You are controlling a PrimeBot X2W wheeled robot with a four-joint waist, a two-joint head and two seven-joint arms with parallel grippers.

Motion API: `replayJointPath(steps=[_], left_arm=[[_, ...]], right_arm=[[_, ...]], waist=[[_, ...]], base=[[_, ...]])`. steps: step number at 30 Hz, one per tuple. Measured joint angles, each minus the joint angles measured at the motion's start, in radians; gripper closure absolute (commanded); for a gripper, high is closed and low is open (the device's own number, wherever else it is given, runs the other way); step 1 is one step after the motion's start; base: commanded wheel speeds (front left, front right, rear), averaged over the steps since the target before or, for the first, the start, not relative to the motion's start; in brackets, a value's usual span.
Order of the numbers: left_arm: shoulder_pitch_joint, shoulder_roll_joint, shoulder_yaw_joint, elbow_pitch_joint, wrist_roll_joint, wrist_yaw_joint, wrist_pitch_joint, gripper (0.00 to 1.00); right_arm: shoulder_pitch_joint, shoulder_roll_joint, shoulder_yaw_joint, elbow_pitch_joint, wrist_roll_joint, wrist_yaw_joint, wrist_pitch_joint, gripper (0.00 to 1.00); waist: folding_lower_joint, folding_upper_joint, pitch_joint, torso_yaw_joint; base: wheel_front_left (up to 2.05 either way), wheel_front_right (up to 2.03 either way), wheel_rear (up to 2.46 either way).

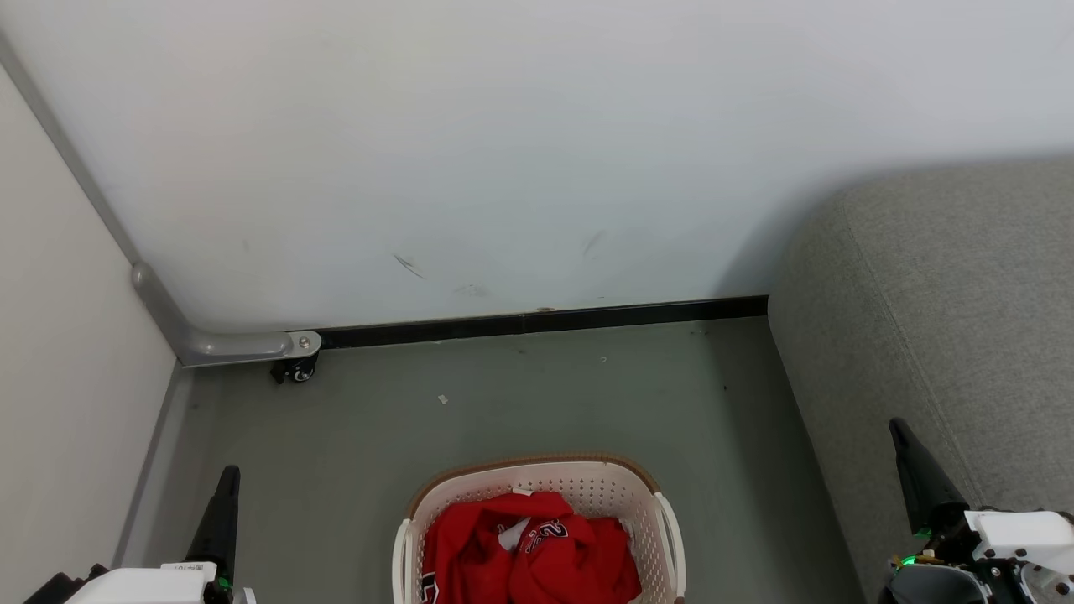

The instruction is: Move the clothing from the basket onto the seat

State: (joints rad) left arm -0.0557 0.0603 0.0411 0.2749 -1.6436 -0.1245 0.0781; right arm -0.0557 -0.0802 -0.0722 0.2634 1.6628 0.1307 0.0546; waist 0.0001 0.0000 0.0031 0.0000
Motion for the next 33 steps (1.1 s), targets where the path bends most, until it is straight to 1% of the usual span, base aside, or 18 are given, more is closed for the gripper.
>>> replayJointPath(steps=[33], left_arm=[[0.000,-0.001,0.002,-0.001,0.000,0.000,0.000,1.00]], right_arm=[[0.000,0.002,-0.003,0.000,-0.001,0.000,0.007,1.00]], waist=[[0.0000,0.0000,0.000,0.000]], base=[[0.00,0.00,0.00]])
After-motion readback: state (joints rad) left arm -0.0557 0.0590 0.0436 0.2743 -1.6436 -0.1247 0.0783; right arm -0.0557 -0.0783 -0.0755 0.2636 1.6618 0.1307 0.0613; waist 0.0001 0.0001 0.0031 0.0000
